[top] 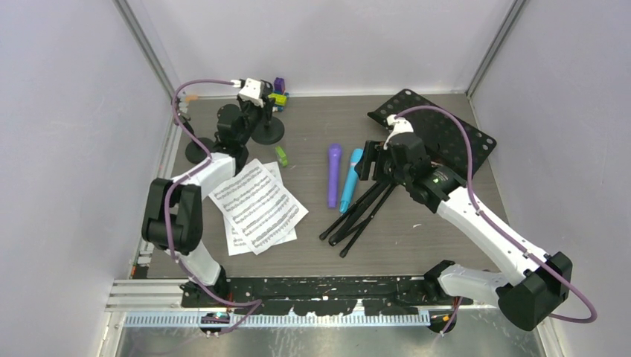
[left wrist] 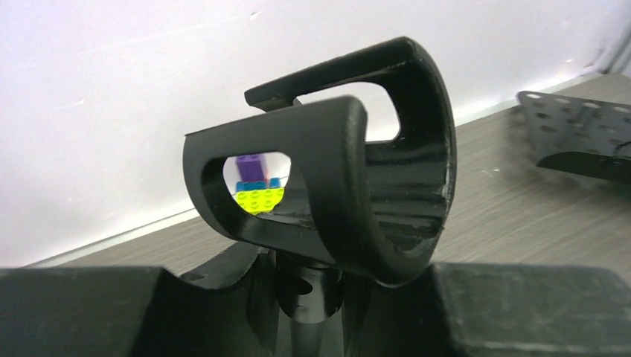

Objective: Pack up the instrument practice props

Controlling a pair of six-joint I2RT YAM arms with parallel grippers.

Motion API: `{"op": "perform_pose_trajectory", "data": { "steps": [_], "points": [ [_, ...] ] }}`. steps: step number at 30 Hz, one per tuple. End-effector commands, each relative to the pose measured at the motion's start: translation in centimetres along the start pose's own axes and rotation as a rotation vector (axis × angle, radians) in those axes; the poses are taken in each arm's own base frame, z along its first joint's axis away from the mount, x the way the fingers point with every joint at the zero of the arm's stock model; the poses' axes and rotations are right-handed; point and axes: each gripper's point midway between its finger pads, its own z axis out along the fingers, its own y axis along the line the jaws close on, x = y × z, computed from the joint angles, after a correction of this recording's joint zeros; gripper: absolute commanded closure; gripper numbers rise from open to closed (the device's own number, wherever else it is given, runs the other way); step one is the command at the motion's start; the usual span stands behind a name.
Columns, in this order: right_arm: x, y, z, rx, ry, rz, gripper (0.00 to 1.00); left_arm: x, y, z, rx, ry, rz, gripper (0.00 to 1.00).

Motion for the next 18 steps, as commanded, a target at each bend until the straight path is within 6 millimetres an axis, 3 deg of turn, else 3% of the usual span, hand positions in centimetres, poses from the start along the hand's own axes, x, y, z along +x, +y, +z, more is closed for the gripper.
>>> {"op": "perform_pose_trajectory", "data": {
  "steps": [1, 6, 18],
  "points": [
    [-0.5, 0.4, -0.4, -0.028, -0.029, -0.018, 0.26, -7.6, 3.9, 1.1, -0.092, -0.270, 0.075, 1.00],
    [0.2, 0.3, 0.1, -0.033, -0.017, -0.019, 0.26, -5.3, 5.4, 2.2, -0.117, -0.260, 0.059, 1.00],
    [1.6, -0.1, 1.2, -0.030, 0.022, -0.035, 0.25, 1.0, 5.9, 4.1, -0.120, -0.225, 0.061, 1.00]
  ]
}}
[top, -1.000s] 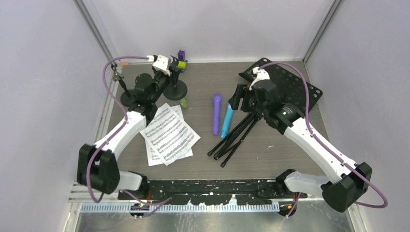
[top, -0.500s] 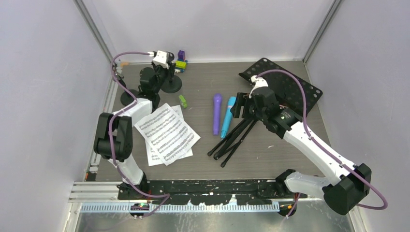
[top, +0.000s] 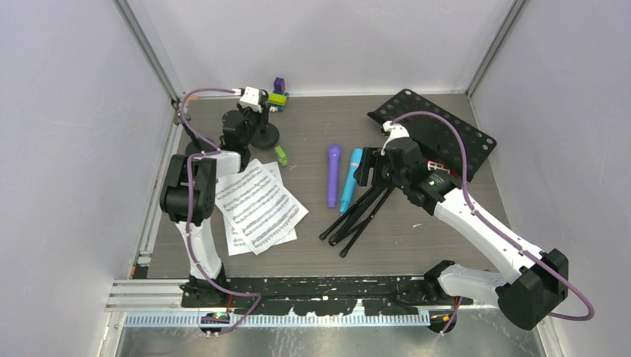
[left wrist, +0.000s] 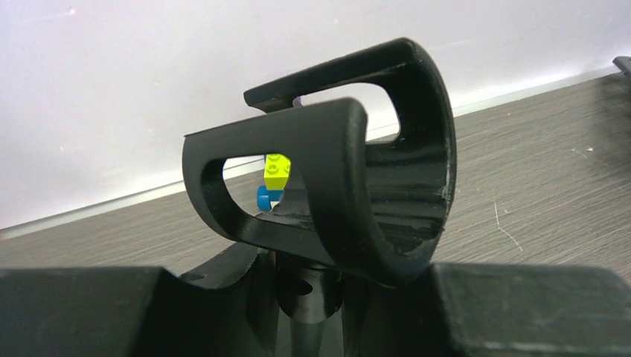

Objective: Pack up the instrument practice props

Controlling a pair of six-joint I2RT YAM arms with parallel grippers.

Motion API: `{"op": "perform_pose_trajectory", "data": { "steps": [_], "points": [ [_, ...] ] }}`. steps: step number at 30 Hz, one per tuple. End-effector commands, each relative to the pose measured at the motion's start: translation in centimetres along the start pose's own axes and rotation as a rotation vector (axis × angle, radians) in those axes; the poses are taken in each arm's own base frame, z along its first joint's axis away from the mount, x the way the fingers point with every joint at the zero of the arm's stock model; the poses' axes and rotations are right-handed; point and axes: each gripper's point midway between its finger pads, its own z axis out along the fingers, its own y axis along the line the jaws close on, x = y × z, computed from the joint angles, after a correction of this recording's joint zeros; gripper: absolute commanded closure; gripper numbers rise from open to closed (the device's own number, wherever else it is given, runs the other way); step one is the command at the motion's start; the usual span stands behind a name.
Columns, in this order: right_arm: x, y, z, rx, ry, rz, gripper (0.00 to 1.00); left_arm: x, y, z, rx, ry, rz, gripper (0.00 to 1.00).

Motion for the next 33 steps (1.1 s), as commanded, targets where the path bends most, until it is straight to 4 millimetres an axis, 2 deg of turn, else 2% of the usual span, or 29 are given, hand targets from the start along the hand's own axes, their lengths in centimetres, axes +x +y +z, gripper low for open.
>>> {"op": "perform_pose_trajectory", "data": {
  "steps": [1, 9, 15, 19, 25, 27, 33],
  "points": [
    [-0.3, 0.3, 0.4, -0.022, -0.018, -0.023, 0.25, -7.3, 1.0, 0.8, -0.030, -0.271, 0.049, 1.00],
    [0.0, 0.4, 0.8, -0.028, -0.007, -0.026, 0.25, -4.7, 1.0, 0.6, -0.034, -0.238, 0.046, 0.98],
    [0.1, 0.7, 0.8, -0.041, 0.000, -0.020, 0.25, -3.6, 0.9, -0.2, -0.035, -0.225, 0.039, 0.69],
    [-0.1, 1.0, 0.7, -0.053, -0.002, -0.014, 0.25, -2.3, 0.7, -0.6, -0.028, -0.204, 0.032, 0.66],
    [0.0, 0.9, 0.6, -0.052, 0.000, -0.014, 0.25, -1.7, 0.6, -1.0, -0.028, -0.194, 0.027, 0.62],
    [0.1, 0.9, 0.5, -0.054, 0.002, -0.014, 0.25, -1.6, 0.6, -1.1, -0.026, -0.189, 0.026, 0.56],
    [0.0, 1.1, 0.4, -0.064, 0.000, -0.009, 0.25, -2.1, 0.4, -2.3, -0.027, -0.180, 0.001, 0.29]
  ]
}}
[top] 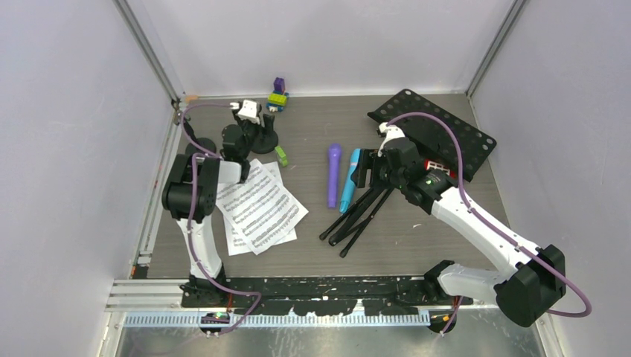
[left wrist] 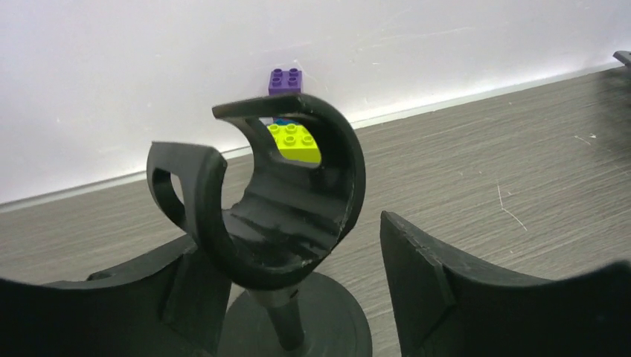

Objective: Pack up the instrument practice props

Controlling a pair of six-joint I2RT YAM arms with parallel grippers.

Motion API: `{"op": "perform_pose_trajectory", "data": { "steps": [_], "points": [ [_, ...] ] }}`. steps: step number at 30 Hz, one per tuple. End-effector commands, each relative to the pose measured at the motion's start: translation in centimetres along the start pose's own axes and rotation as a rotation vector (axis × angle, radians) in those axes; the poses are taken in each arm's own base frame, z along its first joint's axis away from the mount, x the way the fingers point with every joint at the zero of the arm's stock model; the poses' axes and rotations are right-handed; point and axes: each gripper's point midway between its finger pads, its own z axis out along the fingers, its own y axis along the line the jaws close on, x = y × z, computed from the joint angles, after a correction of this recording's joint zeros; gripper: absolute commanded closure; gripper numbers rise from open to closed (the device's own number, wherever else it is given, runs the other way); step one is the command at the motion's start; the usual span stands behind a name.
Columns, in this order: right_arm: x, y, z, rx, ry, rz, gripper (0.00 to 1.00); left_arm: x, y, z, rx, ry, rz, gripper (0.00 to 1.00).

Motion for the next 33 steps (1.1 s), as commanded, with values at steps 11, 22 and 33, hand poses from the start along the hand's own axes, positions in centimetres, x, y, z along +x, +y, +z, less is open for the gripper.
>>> {"op": "perform_pose_trajectory", "data": {
  "steps": [11, 22, 33],
  "points": [
    [-1.3, 1.2, -1.5, -0.056, -0.048, 0.014, 0.25, -8.0, 0.3, -3.7, -0.039, -0.146, -0.031, 0.00],
    [-2.3, 0.3, -3.9, -0.004, -0.091, 0.036, 0.24, -8.8, -1.3, -10.9, -0.223, 0.111, 0.024, 0.00],
    [-2.4, 0.0, -7.7, -0.016, -0.139, 0.057, 0.00, -8.4, -5.7, -23.3, -0.168, 0.347, -0.340, 0.00]
  ]
}}
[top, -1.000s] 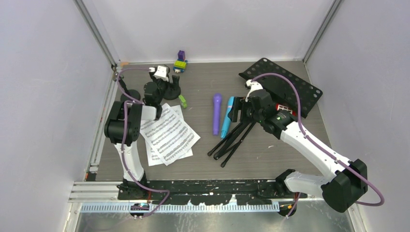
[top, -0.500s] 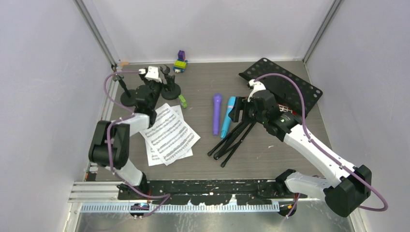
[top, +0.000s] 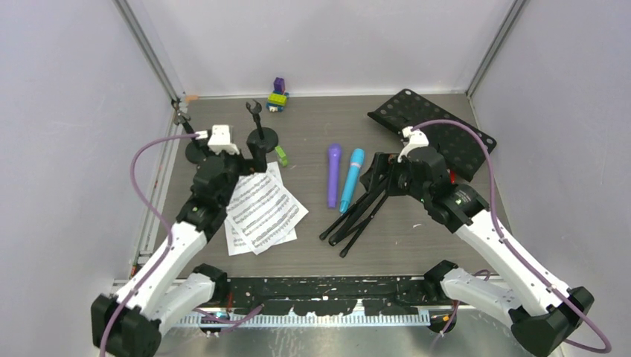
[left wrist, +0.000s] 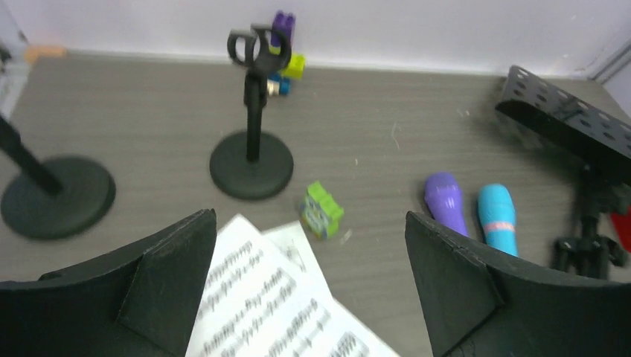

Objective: Pack up the instrument practice props

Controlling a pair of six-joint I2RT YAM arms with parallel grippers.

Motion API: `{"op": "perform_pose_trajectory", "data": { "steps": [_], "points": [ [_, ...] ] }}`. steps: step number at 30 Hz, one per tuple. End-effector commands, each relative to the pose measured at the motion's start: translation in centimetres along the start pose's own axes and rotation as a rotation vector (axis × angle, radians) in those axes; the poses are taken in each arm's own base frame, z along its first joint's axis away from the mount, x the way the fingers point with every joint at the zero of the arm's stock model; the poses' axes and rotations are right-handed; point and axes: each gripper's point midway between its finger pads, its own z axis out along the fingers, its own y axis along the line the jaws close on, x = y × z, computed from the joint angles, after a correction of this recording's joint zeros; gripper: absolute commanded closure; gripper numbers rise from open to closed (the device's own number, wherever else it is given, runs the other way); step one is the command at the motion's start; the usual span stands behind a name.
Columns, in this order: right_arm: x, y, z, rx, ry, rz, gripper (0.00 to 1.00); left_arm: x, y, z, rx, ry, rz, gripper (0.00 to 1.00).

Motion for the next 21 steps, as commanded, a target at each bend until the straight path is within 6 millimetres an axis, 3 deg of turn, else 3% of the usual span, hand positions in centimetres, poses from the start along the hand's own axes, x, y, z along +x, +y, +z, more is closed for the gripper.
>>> {"op": "perform_pose_trajectory", "data": {
  "steps": [1, 9, 12, 18, 21],
  "points": [
    [-1.3, 0.0, -2.0, 0.006, -0.048, 0.018, 0.00, 4.8, 0.4, -5.4, -0.015, 0.226, -0.148, 0.00],
    [-2.3, -3.5, -6.6, 0.135, -0.184, 0.002, 0.00, 2.9, -2.6, -13.0, 0.188, 0.258, -0.293, 0.00],
    [-2.8, -4.6, -8.6, 0.154, -0.282, 0.014, 0.00, 2.5, -1.7, -15.1, 0.159, 0.258, -0.291, 0.00],
    [-3.1, -7.3, -11.5, 0.225, -0.451, 0.056, 0.00, 1.5, 2.1, -17.7, -0.006, 0.204, -0.236, 0.00],
    [-3.0, -8.1, -12.4, 0.236, -0.509, 0.082, 0.00, 1.3, 1.6, -17.9, 0.031, 0.182, -0.240, 0.00]
  ]
}}
